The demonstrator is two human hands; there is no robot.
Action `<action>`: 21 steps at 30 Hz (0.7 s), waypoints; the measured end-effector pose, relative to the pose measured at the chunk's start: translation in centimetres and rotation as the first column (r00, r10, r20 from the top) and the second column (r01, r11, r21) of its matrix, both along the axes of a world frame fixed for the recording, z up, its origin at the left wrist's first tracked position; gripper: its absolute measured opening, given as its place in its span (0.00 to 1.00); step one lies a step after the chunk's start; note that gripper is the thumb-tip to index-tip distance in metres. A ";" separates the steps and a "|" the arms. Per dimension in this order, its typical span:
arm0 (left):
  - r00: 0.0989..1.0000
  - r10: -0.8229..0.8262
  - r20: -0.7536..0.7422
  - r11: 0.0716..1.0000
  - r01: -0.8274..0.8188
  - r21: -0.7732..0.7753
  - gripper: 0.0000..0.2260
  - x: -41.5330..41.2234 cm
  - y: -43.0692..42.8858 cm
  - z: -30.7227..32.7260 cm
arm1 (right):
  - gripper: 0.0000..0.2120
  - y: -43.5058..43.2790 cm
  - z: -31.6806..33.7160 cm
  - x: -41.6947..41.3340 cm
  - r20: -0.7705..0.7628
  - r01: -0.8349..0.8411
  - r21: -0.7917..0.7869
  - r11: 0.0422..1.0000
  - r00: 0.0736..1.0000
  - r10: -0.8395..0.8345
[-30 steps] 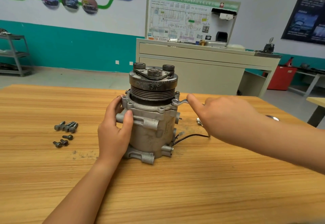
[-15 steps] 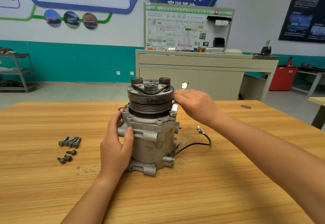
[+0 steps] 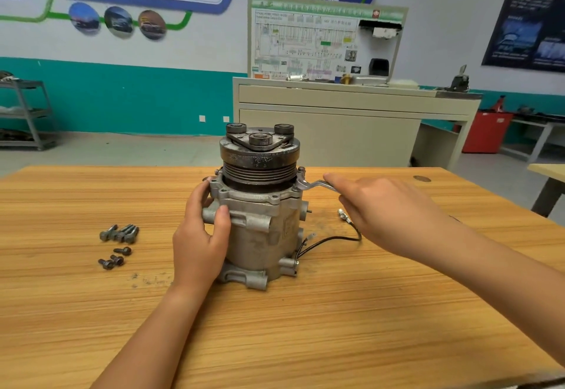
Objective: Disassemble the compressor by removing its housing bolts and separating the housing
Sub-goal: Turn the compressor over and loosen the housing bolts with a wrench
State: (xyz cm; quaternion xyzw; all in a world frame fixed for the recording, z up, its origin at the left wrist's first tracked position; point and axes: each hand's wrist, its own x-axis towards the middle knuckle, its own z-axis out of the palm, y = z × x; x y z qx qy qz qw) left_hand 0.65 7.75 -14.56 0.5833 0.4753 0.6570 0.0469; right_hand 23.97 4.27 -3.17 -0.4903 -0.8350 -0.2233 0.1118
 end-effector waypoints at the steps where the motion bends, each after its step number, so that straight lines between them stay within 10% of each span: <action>1: 1.000 -0.001 -0.001 1.000 0.001 -0.002 0.28 0.0 0.0 0.0 | 0.24 0.1 0.0 -0.3 0.018 0.023 -0.012 1.000 1.000 -0.023; 8: 1.000 -0.007 -0.002 1.000 0.007 0.011 0.24 0.1 -0.1 0.2 | 0.31 -1.3 1.0 -3.5 0.252 0.207 -0.002 0.978 0.947 -0.200; 21: 1.000 0.006 0.007 1.000 -0.006 0.000 0.27 0.1 0.1 0.0 | 0.26 5.0 2.4 0.8 0.349 -0.043 0.005 0.999 0.936 0.038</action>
